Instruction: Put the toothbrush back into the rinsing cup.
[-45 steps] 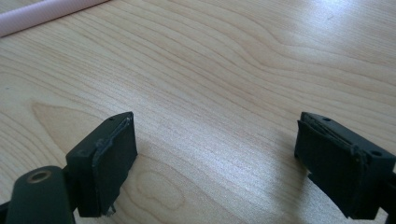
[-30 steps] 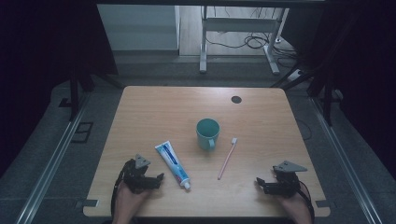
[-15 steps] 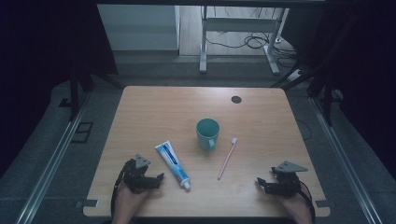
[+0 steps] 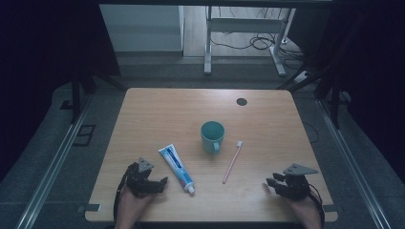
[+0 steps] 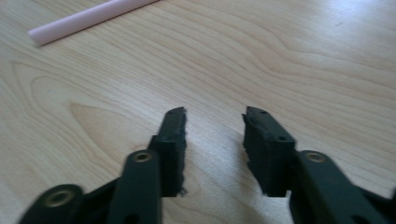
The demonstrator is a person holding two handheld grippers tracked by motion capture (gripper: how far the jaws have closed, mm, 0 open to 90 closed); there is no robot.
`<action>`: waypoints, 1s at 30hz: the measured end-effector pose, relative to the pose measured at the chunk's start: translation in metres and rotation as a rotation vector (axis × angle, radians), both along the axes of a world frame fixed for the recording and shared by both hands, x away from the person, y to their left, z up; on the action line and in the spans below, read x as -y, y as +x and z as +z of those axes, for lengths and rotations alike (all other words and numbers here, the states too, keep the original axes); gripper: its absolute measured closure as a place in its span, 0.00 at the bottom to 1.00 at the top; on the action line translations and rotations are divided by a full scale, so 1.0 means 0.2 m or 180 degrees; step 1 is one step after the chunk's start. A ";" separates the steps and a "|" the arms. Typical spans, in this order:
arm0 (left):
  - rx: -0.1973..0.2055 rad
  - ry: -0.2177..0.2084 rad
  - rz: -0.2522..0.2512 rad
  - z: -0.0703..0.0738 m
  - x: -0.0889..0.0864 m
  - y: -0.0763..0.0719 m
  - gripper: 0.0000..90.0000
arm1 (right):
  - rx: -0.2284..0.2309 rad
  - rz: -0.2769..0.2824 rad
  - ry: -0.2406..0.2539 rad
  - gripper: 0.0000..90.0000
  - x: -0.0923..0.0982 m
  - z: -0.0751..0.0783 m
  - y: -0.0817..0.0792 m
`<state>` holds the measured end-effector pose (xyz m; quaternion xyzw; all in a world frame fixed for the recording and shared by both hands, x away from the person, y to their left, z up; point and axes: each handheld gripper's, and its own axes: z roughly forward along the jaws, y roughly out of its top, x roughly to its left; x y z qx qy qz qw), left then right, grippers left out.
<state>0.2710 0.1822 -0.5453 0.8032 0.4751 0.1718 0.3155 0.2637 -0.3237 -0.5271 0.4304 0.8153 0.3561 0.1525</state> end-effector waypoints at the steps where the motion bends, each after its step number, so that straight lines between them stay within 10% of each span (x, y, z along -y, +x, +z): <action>1: 0.0000 0.0000 0.0002 0.00 0.00 0.00 0.04 | -0.0050 0.0001 -0.0004 0.76 0.00 0.00 0.01; 12: 0.0001 -0.0002 0.0006 0.00 0.00 0.00 0.04 | -0.0093 0.0252 0.0018 0.99 -0.06 0.03 0.03; 30: 0.0001 -0.0001 0.0006 0.00 0.00 0.00 0.04 | -0.0030 0.0477 0.0032 0.99 -0.23 0.05 0.11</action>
